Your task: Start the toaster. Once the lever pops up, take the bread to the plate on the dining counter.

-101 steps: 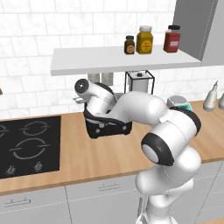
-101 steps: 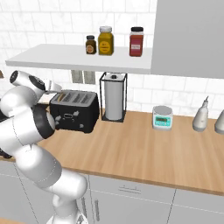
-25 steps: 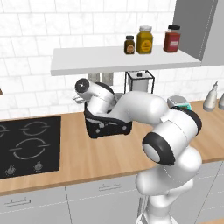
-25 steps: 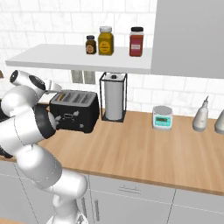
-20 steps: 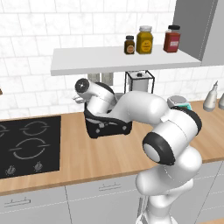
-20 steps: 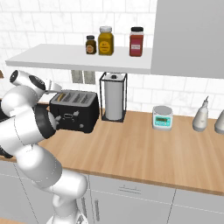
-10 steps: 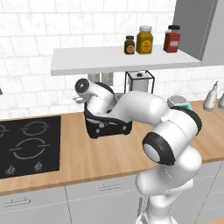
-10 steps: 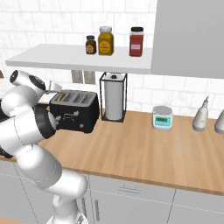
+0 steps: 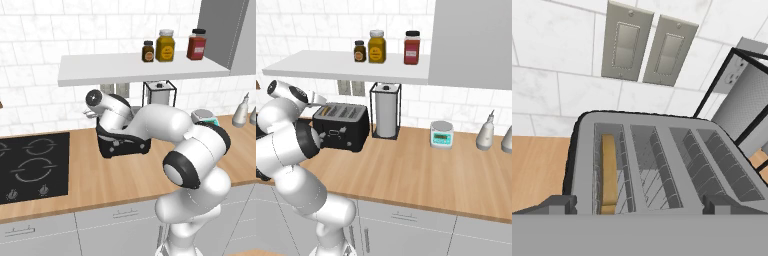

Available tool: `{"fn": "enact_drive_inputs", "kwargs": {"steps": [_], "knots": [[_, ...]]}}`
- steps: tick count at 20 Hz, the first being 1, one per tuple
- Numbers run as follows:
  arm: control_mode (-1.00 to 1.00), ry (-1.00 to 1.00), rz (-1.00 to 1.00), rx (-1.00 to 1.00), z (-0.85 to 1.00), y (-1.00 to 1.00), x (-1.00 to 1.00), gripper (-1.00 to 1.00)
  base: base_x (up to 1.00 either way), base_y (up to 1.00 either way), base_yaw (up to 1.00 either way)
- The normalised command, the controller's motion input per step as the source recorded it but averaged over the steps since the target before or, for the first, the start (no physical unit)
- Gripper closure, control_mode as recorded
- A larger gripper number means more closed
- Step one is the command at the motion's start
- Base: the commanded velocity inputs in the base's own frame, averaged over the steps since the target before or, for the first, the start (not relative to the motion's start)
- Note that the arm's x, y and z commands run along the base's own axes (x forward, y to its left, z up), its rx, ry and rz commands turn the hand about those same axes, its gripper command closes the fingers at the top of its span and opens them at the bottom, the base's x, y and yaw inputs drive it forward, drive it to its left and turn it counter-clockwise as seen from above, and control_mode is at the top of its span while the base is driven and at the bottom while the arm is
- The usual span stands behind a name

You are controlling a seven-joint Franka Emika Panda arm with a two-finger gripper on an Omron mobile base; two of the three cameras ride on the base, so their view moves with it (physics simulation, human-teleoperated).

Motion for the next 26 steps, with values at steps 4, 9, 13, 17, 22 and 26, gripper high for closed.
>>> {"fn": "enact_drive_inputs", "kwargs": {"steps": [4,9,13,17,22,26], "knots": [[-1.0,0.0,0.0,0.0,0.0,0.0,0.0,-1.0,0.0,0.0,0.0],[-1.0,0.0,0.0,0.0,0.0,0.0,0.0,-1.0,0.0,0.0,0.0],[-1.0,0.0,0.0,0.0,0.0,0.0,0.0,-1.0,0.0,0.0,0.0],[-1.0,0.0,0.0,0.0,0.0,0.0,0.0,-1.0,0.0,0.0,0.0],[-1.0,0.0,0.0,0.0,0.0,0.0,0.0,-1.0,0.0,0.0,0.0],[-1.0,0.0,0.0,0.0,0.0,0.0,0.0,-1.0,0.0,0.0,0.0]]}}
